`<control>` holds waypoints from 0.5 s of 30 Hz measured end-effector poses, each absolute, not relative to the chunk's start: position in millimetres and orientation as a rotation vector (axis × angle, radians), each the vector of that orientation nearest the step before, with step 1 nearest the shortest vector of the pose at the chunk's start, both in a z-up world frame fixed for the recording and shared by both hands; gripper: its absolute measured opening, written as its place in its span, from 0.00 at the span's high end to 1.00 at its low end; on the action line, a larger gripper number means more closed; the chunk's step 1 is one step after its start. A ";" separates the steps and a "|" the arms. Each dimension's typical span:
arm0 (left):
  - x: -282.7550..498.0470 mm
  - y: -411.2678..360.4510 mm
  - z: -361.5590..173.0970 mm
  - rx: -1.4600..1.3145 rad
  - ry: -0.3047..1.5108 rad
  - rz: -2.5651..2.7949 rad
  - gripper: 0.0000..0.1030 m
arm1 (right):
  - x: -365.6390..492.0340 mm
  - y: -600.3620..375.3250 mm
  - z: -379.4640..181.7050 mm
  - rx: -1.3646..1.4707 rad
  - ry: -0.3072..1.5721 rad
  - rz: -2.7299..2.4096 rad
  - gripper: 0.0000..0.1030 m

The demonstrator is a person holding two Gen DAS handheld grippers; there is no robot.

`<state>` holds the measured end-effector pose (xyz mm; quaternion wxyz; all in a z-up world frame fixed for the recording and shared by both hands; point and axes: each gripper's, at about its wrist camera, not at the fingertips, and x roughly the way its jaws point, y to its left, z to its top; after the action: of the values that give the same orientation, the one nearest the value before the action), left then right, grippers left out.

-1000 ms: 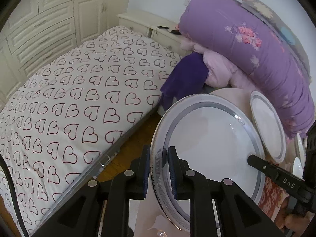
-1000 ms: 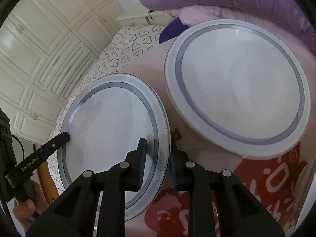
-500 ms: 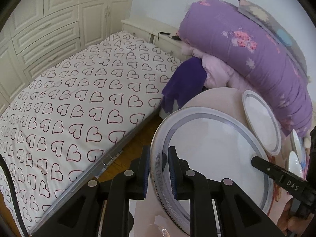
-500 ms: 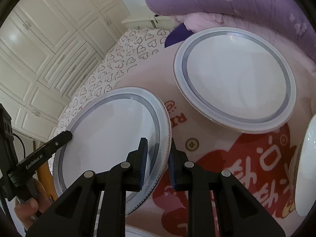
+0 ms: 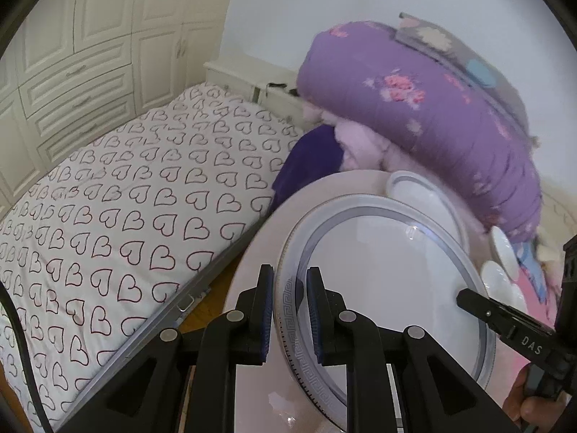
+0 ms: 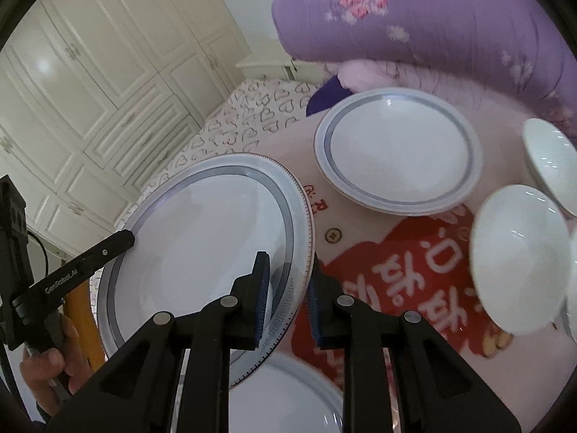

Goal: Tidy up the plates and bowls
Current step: 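Carry the plate with both grippers and lower it onto the other large plate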

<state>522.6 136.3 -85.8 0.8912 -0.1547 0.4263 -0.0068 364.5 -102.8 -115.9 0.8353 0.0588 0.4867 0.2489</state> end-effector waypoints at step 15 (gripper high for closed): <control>417.7 86.3 -85.6 -0.264 0.914 -0.025 0.87 | 271.3 -153.6 -121.3 0.141 1.022 0.510 0.81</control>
<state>417.7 86.3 -85.6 0.8888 -0.1273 0.4400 -0.0120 271.3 -153.6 -121.3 0.8389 0.0667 0.4834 0.2411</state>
